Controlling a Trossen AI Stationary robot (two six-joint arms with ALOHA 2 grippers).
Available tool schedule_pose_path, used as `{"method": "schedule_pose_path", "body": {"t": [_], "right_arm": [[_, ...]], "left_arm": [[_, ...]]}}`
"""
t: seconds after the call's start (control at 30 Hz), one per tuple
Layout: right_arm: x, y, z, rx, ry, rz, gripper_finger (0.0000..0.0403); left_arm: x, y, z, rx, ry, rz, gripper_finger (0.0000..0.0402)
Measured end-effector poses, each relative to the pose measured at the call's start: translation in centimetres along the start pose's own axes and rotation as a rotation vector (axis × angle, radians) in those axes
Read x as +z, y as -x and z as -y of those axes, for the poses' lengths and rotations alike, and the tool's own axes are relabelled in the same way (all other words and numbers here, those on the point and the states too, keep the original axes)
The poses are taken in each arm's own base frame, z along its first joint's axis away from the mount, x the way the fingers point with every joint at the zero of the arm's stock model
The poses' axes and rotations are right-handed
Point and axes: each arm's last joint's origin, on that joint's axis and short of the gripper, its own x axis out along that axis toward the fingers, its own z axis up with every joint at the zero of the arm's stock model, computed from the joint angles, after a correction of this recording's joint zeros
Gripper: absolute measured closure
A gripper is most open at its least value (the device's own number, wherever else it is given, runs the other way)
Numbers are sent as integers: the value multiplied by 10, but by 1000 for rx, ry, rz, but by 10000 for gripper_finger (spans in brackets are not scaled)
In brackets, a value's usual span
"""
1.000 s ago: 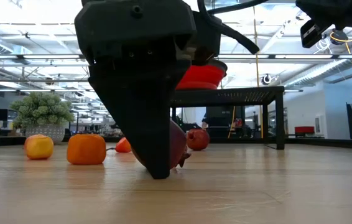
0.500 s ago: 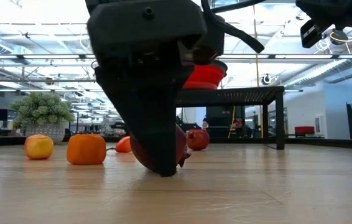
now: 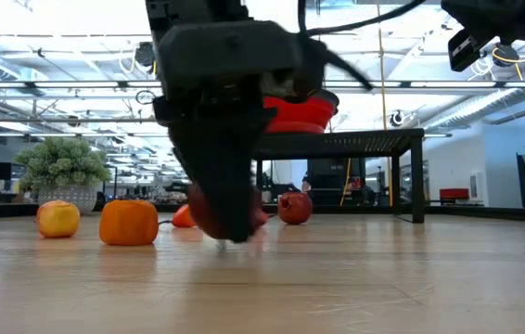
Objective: Pick & Place Fruit
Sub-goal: Put the bottom pomegranate into the red strainer bowl on the shelf
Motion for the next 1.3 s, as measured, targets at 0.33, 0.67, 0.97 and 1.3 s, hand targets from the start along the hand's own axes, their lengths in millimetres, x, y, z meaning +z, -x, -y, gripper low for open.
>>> {"method": "schedule_pose_path", "body": {"t": [0.33, 0.67, 0.97, 1.3], "right_arm": [[0, 0, 0, 0, 0, 0, 403], [0, 0, 0, 0, 0, 0, 403], [0, 0, 0, 0, 0, 0, 403], [0, 0, 0, 0, 58, -1, 403]], "left_arm": [[13, 71, -38, -37, 80, 73, 220], [33, 179, -60, -307, 105, 552, 219], [34, 249, -56, -460, -76, 991, 218], [39, 280, -47, -686, -270, 1269, 218]]}}
